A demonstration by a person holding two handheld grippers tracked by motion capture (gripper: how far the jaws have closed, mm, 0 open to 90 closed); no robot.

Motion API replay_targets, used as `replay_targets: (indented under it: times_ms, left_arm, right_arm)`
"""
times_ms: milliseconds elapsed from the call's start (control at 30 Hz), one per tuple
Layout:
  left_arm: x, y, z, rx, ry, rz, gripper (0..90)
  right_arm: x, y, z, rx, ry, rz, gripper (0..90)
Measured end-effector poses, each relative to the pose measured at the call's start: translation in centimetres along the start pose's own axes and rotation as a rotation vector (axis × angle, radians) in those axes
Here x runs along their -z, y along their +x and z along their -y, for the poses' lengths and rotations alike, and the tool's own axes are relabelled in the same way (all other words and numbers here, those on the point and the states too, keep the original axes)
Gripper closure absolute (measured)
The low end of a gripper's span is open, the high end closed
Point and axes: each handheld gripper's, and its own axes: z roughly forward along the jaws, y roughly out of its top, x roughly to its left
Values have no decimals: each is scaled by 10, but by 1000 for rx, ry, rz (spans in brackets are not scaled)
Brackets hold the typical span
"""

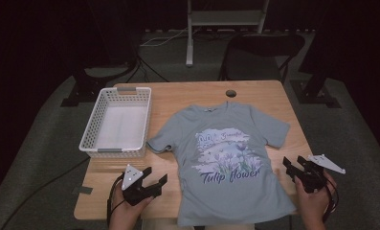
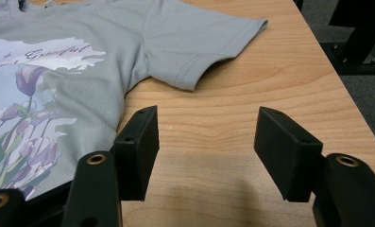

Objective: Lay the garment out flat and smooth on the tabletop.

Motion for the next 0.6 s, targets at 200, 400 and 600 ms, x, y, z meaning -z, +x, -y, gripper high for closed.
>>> replay_targets:
  times_ms: [200,400,600]
  left_arm:
    - [6,3,7,6,-12,-3,315]
    - [6,3,11,14,-16,0,315]
    - [5,2,12,20,-16,8,315]
  right_arm:
    - [0,0,0,0,0,7,396]
    - [0,0,0,-4,2,12,396]
    - [0,0,0,-3,2,12,394]
